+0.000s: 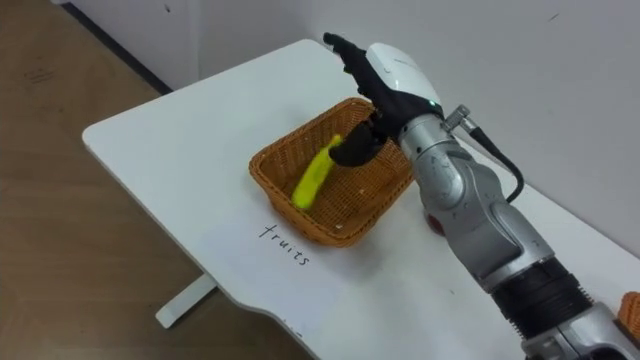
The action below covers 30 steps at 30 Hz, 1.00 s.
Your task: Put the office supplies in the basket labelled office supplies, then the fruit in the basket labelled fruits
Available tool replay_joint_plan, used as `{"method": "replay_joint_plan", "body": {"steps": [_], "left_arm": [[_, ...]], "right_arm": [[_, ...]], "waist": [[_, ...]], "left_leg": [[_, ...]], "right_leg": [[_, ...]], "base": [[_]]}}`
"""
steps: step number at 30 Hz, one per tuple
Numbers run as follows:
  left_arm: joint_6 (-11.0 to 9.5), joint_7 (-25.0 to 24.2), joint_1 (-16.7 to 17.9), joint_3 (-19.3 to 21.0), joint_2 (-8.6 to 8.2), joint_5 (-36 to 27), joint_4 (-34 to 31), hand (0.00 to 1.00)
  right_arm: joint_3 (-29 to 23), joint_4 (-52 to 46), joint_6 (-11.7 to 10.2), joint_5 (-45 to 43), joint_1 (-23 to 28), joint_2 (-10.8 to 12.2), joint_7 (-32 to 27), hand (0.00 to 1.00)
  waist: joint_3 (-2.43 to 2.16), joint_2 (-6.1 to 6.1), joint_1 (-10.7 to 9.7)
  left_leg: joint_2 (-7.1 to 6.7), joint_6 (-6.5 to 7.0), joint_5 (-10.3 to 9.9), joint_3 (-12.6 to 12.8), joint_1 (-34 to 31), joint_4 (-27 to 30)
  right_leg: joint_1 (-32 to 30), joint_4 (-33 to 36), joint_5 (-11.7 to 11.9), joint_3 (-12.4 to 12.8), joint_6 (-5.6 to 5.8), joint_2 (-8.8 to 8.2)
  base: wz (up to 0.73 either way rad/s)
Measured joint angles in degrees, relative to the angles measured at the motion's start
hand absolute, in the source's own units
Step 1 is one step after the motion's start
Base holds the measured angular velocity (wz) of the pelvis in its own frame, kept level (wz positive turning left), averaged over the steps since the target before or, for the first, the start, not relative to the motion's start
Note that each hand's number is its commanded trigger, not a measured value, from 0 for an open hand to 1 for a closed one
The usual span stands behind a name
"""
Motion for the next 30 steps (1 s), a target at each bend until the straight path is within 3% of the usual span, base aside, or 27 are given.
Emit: {"method": "replay_joint_plan", "body": {"steps": [9, 21, 30], "left_arm": [[0.1, 0.0, -1.1, 0.0, 0.01, 0.0, -0.6, 0.00], [0.4, 0.0, -1.1, 0.0, -0.09, 0.0, -0.5, 0.00], [0.4, 1.3, -1.1, -0.4, -0.94, 0.0, -0.5, 0.00]], "right_arm": [[0.0, 0.6, 0.0, -0.3, 0.1, 0.0, 0.0, 0.00], [0.0, 2.0, 0.5, -0.2, 0.1, 0.0, 0.0, 0.00], [-0.3, 1.8, 0.4, 1.7, 0.1, 0.0, 0.0, 0.00]], "waist": [[-0.32, 0.59, -0.8], [-0.38, 0.75, -1.7], [-0.74, 1.43, -4.8]], "left_leg": [[-0.05, 0.06, 0.1, 0.0, 0.0, 0.1], [-0.07, 0.10, 0.1, 0.2, 0.6, 0.0], [-0.18, 0.17, 0.2, 0.1, 1.0, 0.0]], "right_leg": [[0.1, 0.0, 0.0, 0.2, 0.00, -0.02], [0.0, 0.0, 0.0, 0.4, 0.02, -0.09], [0.8, 0.0, 0.0, 0.2, 0.01, -0.21]], "base": [[0.00], [0.00], [0.00]]}}
